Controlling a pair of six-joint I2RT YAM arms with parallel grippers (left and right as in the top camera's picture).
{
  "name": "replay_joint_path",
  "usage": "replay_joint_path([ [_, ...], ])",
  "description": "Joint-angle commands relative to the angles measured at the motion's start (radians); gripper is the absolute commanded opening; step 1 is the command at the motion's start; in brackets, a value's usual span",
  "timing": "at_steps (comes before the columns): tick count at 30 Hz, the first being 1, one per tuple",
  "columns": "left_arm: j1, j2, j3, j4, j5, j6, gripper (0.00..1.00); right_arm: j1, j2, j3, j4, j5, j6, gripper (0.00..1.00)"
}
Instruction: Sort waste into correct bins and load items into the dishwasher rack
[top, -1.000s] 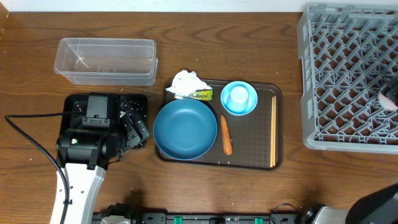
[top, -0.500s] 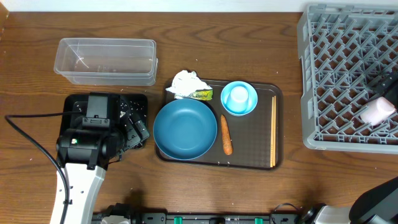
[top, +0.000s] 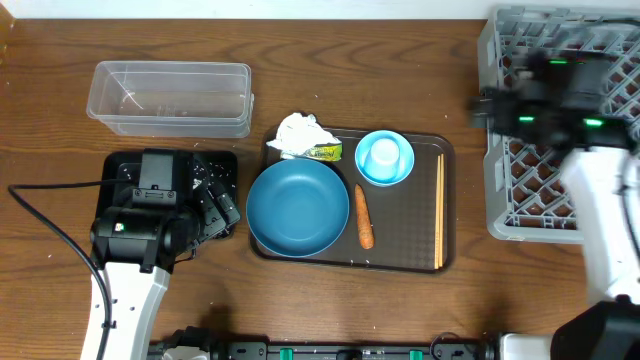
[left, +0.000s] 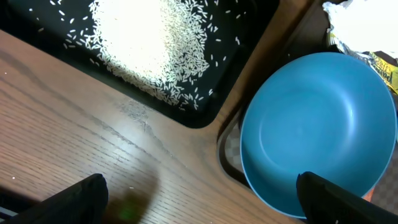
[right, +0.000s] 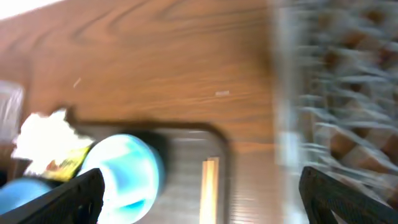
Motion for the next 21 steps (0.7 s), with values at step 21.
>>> replay_joint_path([
  [21,0.004,0.0,0.015,-0.003,-0.001,-0.009,0.99,0.408,0.251,0.018,0.066,0.218,0.128,0.99],
])
